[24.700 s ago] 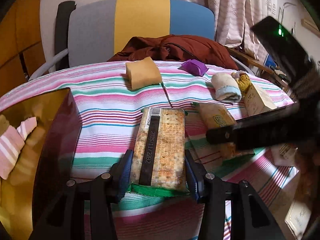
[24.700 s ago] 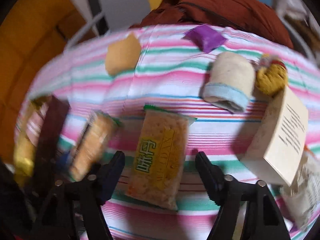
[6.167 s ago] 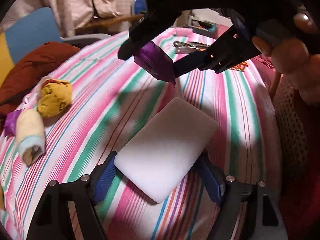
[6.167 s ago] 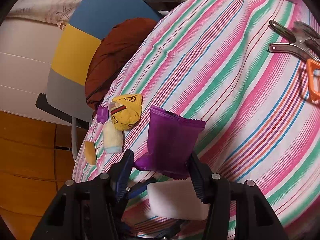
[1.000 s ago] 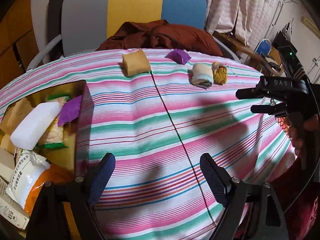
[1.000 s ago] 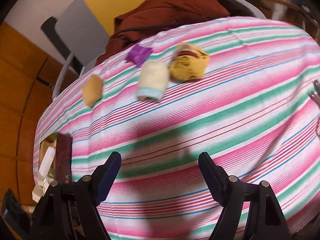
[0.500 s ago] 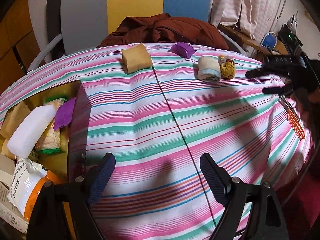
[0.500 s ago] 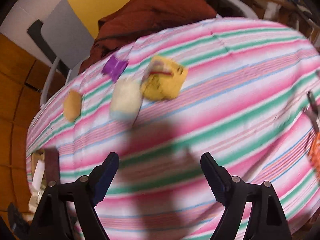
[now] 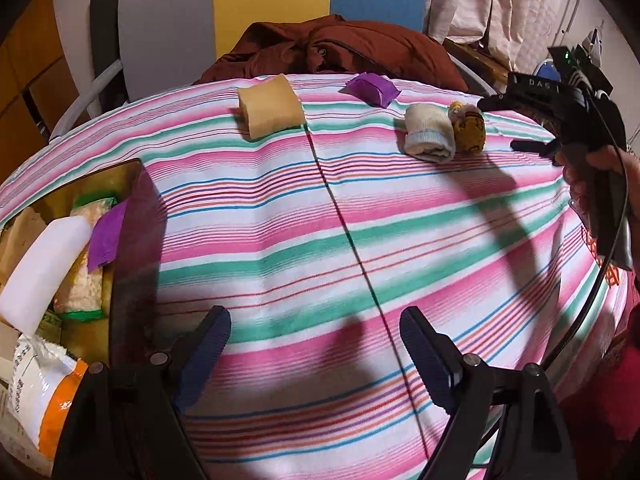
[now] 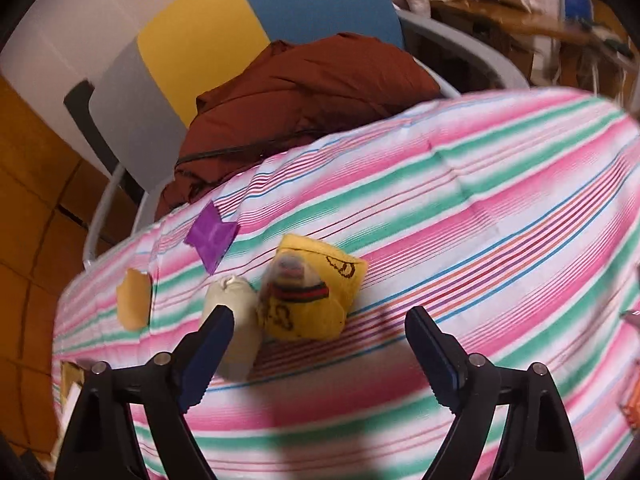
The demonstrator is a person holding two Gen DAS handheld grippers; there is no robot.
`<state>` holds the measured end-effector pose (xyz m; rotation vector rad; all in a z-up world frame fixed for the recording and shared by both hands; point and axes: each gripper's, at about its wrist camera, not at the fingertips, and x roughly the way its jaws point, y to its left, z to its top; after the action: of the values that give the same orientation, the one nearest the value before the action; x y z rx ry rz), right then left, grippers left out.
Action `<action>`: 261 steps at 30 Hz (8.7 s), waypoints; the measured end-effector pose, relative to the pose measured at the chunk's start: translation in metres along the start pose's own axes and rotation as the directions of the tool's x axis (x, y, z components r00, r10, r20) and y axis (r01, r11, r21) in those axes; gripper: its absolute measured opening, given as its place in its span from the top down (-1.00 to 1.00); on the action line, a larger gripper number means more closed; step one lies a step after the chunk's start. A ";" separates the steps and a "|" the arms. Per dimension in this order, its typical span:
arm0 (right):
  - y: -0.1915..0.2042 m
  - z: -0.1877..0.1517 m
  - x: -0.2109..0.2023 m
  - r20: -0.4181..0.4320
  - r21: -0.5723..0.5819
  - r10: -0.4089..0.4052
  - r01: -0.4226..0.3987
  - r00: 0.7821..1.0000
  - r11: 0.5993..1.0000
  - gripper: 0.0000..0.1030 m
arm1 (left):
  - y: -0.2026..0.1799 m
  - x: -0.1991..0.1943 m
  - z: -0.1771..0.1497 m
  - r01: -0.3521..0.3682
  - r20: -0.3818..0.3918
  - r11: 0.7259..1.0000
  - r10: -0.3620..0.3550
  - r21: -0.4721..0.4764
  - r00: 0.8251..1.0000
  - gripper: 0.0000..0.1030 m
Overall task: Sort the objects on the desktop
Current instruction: 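Grasp the yellow cloth bundle with the right gripper while the left grasps the cream sock roll, then carry the sock roll and yellow bundle over the gold tray and release both, then move both grippers back from the tray toward the remaining items, then grasp the second purple packet with the right gripper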
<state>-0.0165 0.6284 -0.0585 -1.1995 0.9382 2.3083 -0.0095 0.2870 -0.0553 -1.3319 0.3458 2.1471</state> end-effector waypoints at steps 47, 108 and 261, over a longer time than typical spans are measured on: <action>-0.024 0.008 0.038 -0.133 0.039 -0.106 0.112 0.985 0.993 0.20 | -0.117 0.128 0.127 0.017 0.134 0.987 -0.040 0.163 0.990 -0.75; 0.100 -0.070 -0.019 -0.173 -0.195 0.028 -0.062 0.985 0.979 0.19 | 0.000 0.040 0.012 0.081 0.273 0.993 -0.056 -0.083 0.960 0.00; 0.144 0.031 0.102 0.103 -0.554 -0.170 0.199 0.980 0.809 -0.56 | 0.066 -0.035 0.065 0.057 0.202 0.982 -0.020 -0.180 0.979 -0.27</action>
<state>-0.1771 0.5503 -0.0742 -1.3651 0.0873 2.5117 -0.0849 0.2552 0.0011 -1.1950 0.0402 2.3010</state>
